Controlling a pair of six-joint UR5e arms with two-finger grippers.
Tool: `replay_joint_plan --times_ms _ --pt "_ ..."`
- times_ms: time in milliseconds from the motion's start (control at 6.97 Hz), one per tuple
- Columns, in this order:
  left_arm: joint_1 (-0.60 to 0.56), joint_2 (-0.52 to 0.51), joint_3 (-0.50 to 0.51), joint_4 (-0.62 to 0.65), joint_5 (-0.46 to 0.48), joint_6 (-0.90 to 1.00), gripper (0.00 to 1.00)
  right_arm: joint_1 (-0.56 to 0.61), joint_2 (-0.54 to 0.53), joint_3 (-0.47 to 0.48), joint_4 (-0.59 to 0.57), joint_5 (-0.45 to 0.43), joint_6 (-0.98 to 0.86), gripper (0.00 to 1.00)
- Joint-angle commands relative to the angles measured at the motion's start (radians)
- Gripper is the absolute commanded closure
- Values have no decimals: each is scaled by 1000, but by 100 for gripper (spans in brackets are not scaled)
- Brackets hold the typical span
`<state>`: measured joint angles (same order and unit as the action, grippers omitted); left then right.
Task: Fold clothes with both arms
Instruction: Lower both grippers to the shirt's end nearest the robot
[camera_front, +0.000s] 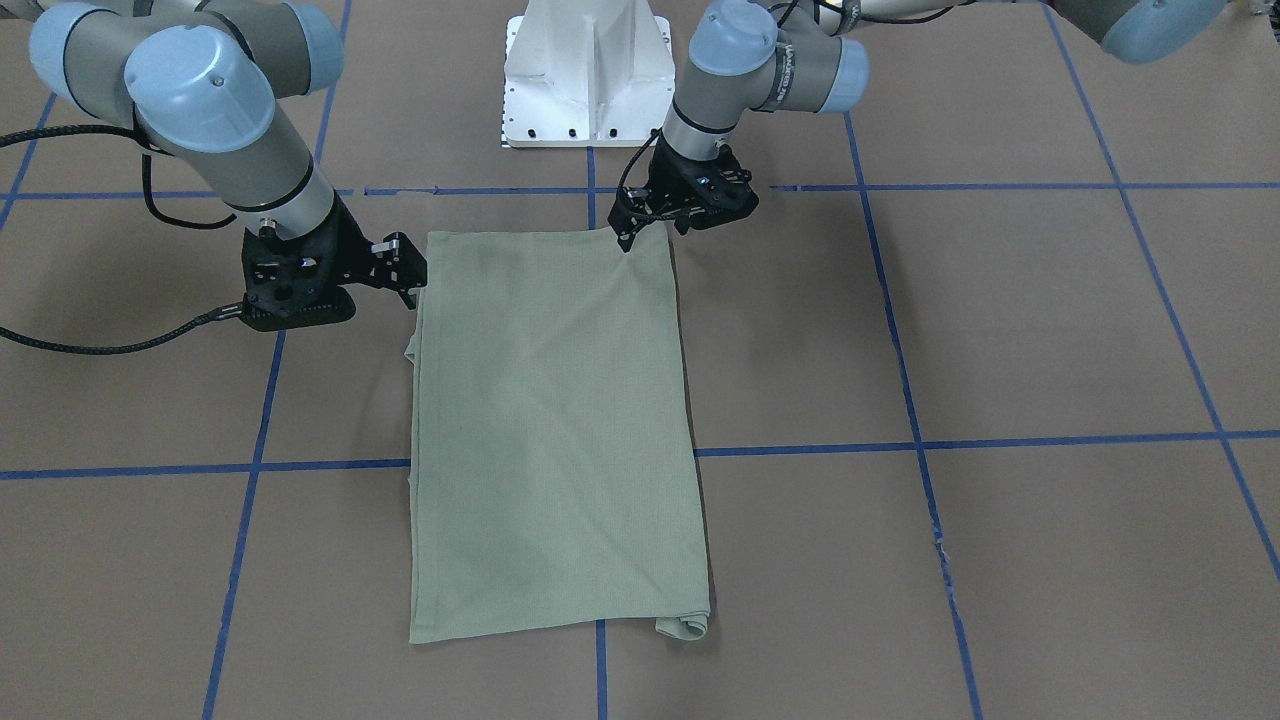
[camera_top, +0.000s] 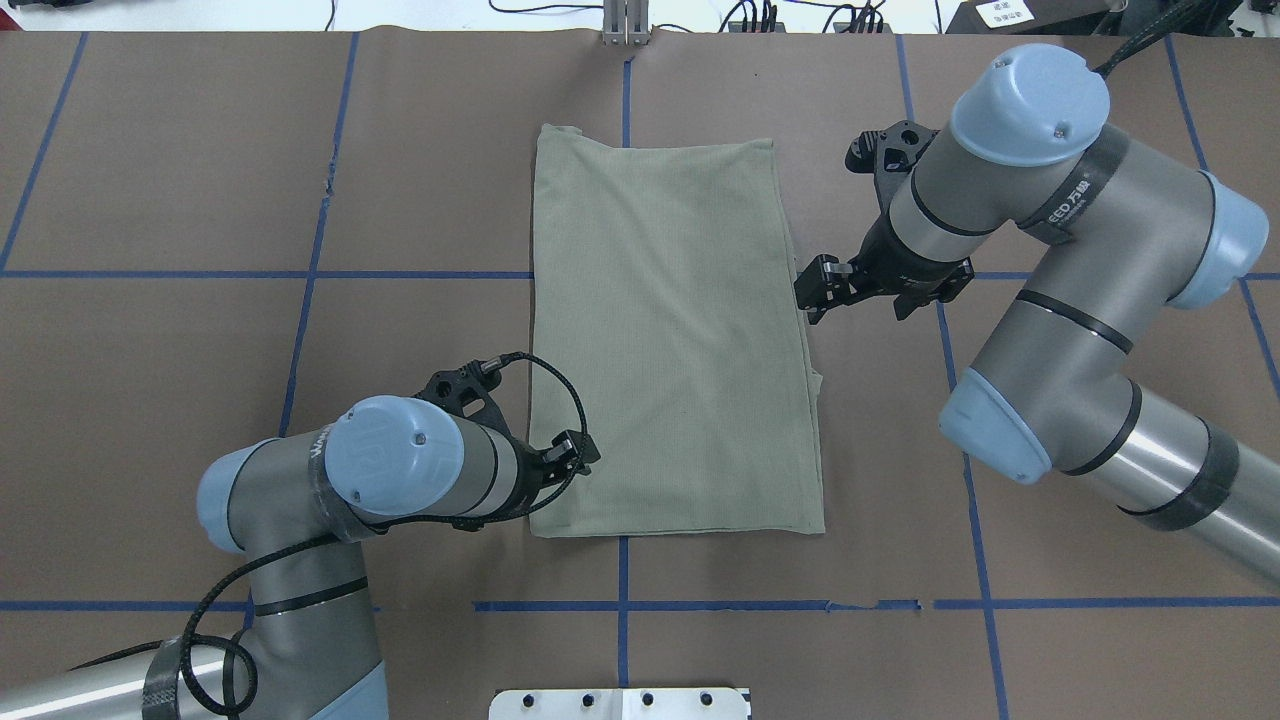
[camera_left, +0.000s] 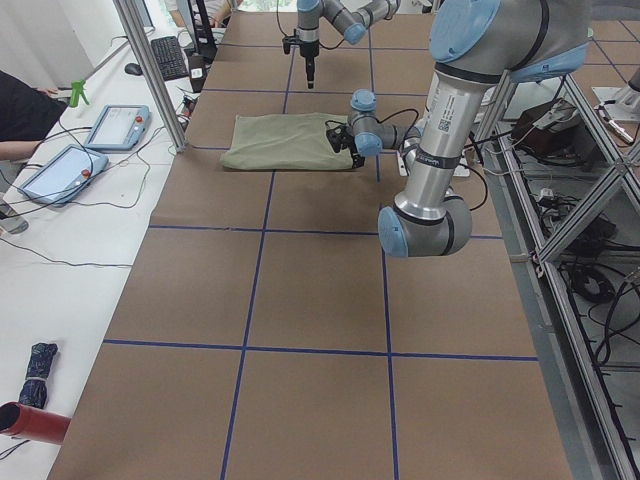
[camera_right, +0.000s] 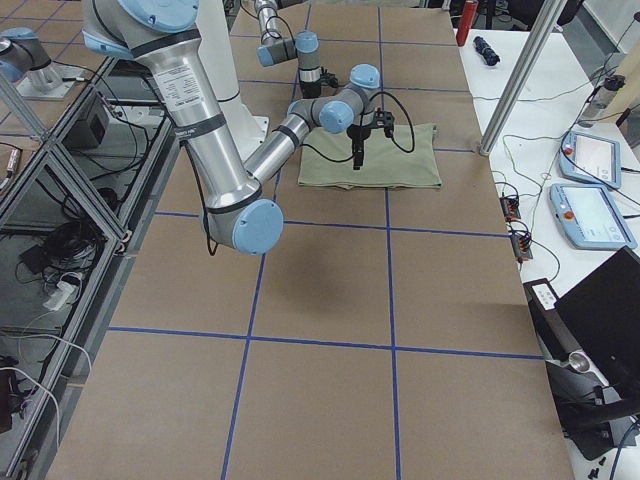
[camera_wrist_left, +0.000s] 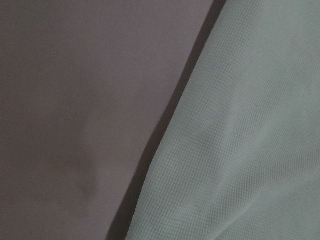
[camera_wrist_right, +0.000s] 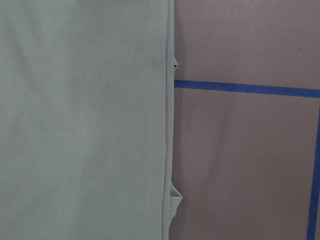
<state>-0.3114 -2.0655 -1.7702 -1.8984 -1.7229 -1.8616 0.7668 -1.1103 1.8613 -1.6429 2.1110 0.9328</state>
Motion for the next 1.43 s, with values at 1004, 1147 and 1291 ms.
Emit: replay_joint_plan --times_ms 1004,1147,1291 --pt "12 -7 2 -1 6 -16 100 -35 3 2 3 -3 87 0" --pt "14 -4 -6 1 3 -13 100 -62 9 9 3 -6 133 0" --pt "14 -1 -24 2 0 -8 100 -111 15 27 9 -23 232 0"
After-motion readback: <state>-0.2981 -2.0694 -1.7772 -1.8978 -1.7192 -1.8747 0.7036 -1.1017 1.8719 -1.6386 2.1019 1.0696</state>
